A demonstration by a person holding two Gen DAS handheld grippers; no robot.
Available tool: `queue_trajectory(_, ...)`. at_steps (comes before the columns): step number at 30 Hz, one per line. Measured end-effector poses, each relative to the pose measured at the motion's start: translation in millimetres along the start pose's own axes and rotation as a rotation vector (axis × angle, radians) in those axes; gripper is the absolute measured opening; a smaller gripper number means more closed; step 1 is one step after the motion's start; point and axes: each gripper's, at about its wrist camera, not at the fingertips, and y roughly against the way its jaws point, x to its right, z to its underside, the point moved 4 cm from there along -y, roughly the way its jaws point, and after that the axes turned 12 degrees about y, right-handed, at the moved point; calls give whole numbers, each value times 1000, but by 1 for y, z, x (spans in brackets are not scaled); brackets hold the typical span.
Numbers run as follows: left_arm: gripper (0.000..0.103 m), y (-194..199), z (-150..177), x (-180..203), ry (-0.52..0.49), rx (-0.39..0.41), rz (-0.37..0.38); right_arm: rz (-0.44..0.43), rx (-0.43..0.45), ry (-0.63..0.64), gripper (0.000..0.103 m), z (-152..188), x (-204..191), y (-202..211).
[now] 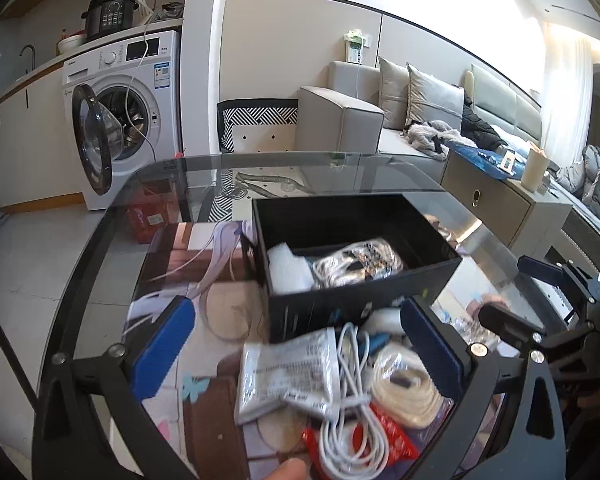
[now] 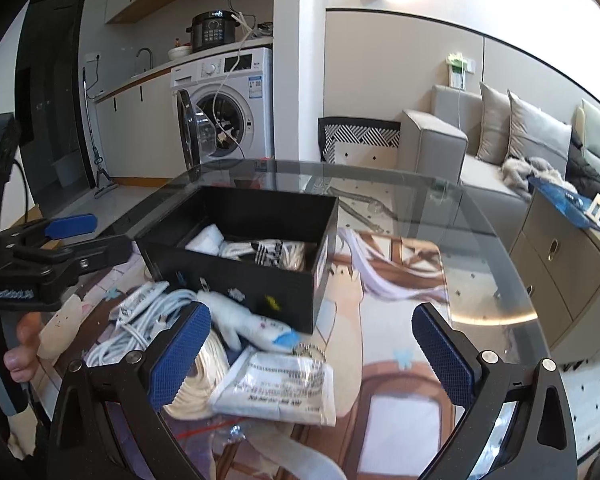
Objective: Organize soft objects
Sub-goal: 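Drop the white foam into the black box with the left tool, then reach the right tool to a white printed packet and grasp it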
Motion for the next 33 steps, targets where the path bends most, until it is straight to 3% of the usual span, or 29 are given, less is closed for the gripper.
queue_trajectory(12,103,9,30,-18,0,-26,-35,-100,-129,-17,102,29,-19,-23)
queue_trajectory(33,103,-1,48,-16,-13,-101,-28,-92,-197,-80,102,37,-10,-34)
